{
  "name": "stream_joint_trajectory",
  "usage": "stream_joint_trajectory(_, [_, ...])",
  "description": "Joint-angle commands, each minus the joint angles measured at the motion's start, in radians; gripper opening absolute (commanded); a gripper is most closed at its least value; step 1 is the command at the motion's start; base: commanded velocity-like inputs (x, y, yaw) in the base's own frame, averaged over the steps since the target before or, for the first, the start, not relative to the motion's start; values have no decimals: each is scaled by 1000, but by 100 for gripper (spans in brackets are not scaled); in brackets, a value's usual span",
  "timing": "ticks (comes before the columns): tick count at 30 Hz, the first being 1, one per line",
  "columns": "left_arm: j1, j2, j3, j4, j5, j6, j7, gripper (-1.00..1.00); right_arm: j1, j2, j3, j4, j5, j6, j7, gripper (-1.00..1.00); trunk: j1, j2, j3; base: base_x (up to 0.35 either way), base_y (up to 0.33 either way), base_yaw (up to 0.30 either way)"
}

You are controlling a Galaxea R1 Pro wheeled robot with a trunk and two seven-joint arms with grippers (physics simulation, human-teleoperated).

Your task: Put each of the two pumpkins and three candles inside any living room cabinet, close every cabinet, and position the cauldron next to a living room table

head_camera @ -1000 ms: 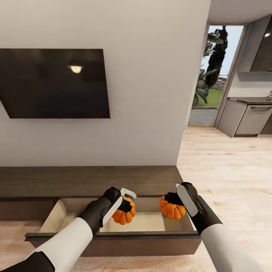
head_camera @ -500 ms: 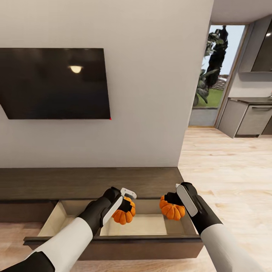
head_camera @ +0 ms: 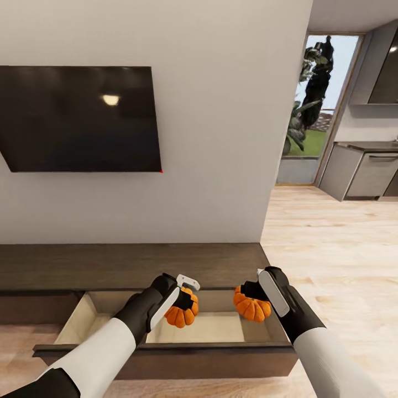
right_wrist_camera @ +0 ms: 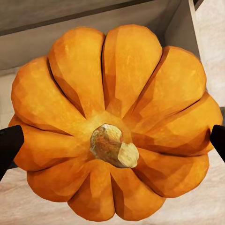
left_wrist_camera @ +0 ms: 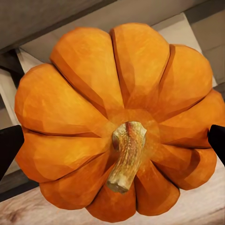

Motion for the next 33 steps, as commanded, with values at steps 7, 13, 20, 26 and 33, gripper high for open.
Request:
stream_joint_trajectory(7, [-1,1,-3,1,10,1,9,-100,-1,-1,3,-1,-8,1,-9,-100,27,-50,-23,0,0,0])
stream_joint_trajectory(13, [-1,1,-3,2,9,-1,9,-100,-1,-1,3,-1,-8,1,-9,-100,50,-92,-42,0,0,0])
stream_joint_trajectory(20, [-1,1,-4,3,9,-2,8,-100,-1,0,4,-1,-8,1,-9,-100,77,-141,-64,0,0,0])
stream_joint_trajectory(26, [-1,1,-4,3,9,-3,8,-100,-1,0,5,-1,-9,1,-9,-100,100,-183,-83,0,0,0])
stream_joint_trajectory(33, [-1,1,-4,3,9,-16,8,-100,-1,1,5,-1,-9,1,-8,-100,127,-232,-104,0,0,0])
